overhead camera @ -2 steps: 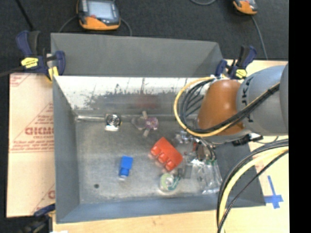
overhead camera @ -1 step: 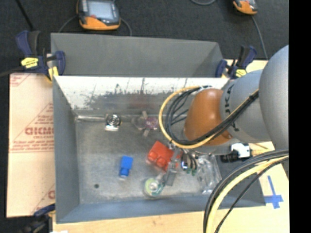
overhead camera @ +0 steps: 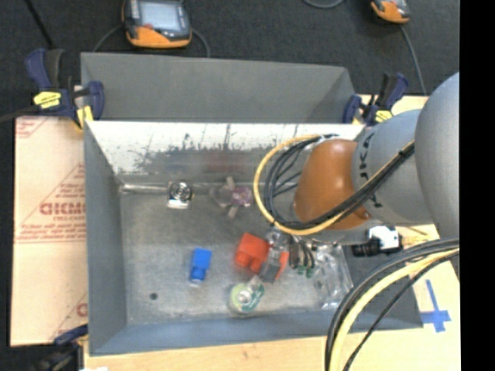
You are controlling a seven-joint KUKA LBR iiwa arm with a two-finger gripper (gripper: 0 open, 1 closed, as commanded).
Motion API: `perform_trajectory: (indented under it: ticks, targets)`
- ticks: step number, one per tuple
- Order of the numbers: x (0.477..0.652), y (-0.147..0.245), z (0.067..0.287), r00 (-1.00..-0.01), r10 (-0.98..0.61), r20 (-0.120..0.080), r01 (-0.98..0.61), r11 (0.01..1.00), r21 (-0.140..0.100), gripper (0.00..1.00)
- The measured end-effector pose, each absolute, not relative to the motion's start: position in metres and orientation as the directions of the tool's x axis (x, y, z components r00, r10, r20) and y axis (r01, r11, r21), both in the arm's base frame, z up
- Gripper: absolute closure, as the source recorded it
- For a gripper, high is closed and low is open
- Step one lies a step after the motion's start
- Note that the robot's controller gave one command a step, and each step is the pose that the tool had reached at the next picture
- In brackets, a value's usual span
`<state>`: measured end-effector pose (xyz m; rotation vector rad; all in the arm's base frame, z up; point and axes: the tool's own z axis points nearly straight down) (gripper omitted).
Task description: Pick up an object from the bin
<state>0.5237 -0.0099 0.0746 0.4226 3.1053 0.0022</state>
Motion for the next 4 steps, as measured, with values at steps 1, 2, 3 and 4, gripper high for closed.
perform_trajectory:
  ticks: [1,2,3,4]
  targets:
    - [0.545,-0.007,0.075,-0.864,0.504,-0.004,0.504,0.864,0.004,1.00]
    - [0.543,-0.008,0.071,-0.865,0.502,-0.003,0.502,0.865,0.001,0.00]
    - [0.543,-0.008,0.070,-0.866,0.500,-0.002,0.500,0.866,-0.001,1.00]
    - [0.547,0.010,0.224,-0.884,0.468,-0.010,0.468,0.884,0.005,1.00]
